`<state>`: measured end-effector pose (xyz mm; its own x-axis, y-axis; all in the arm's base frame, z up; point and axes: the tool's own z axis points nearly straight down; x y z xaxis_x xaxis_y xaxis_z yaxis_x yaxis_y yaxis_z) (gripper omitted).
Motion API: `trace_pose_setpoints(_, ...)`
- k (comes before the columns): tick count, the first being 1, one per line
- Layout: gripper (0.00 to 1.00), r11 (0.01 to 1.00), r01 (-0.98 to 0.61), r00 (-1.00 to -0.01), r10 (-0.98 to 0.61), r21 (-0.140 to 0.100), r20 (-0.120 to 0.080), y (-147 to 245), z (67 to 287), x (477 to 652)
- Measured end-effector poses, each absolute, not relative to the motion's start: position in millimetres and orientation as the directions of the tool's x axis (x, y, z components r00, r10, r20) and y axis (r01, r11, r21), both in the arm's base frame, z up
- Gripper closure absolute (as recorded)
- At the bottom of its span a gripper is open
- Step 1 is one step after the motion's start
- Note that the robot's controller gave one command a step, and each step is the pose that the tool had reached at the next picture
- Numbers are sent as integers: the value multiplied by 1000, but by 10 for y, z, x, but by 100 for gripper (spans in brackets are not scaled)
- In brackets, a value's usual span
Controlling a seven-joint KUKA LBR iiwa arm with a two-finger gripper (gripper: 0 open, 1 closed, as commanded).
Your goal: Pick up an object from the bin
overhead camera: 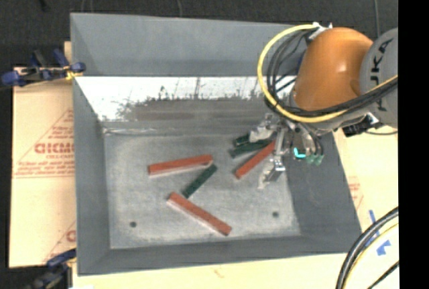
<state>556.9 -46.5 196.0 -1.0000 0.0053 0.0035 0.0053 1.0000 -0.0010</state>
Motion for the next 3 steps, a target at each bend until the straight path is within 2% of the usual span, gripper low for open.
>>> trace_pose_setpoints(1, 0, 1000, 5, -1000, 5, -2, -4, -467, 2002, 5586)
trace_pose_setpoints(2, 0, 998, 69, -998, 69, 1, -10, -481, 1573, 5742)
trace_pose_setpoints(3, 0, 996, -88, -996, -88, -2, -5, -508, 1057, 5757)
